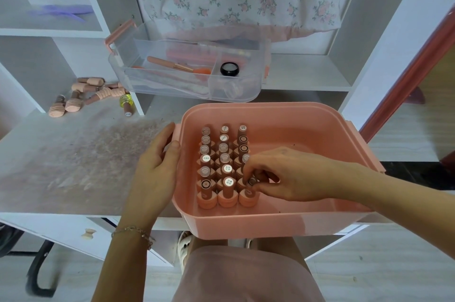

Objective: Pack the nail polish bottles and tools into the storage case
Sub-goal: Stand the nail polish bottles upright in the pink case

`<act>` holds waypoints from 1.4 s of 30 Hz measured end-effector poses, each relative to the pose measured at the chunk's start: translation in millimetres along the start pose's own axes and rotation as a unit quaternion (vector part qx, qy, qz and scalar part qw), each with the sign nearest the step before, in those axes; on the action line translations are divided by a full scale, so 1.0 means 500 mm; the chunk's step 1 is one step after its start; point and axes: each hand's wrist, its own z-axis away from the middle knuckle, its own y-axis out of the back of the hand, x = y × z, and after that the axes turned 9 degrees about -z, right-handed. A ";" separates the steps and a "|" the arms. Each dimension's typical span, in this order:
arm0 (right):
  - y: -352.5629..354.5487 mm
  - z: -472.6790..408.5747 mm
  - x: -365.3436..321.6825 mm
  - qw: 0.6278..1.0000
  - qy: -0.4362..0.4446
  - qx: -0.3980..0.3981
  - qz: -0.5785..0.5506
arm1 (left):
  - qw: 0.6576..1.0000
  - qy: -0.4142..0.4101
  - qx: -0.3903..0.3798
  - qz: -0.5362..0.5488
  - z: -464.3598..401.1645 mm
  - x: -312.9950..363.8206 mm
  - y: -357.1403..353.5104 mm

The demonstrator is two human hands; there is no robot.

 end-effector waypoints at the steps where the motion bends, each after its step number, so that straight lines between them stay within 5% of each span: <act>1: 0.000 0.000 0.000 1.000 0.000 0.001 0.000 | 1.000 0.000 0.000 0.002 0.000 -0.001 0.000; 42: -0.006 0.004 -0.003 1.000 -0.009 0.009 -0.016 | 1.000 -0.009 -0.001 0.002 -0.001 -0.001 -0.001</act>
